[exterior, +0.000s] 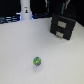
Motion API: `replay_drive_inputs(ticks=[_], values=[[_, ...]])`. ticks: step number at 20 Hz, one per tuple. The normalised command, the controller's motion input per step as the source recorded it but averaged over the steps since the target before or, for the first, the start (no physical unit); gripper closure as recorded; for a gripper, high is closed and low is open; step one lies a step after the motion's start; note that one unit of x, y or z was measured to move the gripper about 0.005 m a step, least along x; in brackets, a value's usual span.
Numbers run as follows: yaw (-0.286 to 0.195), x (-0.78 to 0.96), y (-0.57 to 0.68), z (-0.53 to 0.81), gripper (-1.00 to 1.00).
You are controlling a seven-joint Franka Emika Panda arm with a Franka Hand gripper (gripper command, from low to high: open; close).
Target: Open the kcup holder, insert the kcup into the holder, and close the kcup holder
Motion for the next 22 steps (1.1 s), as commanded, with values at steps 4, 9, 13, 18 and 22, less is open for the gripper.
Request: replay_drive_inputs(ticks=[4,9,13,18,22], values=[[-0.154,-0.23,0.68,-0.08,-1.00],[-0.150,-0.19,0.67,-0.17,-1.00],[-0.144,-0.17,0.63,-0.23,-1.00],[-0.134,-0.15,0.58,-0.26,-1.00],[-0.106,-0.08,0.40,-0.36,-1.00]])
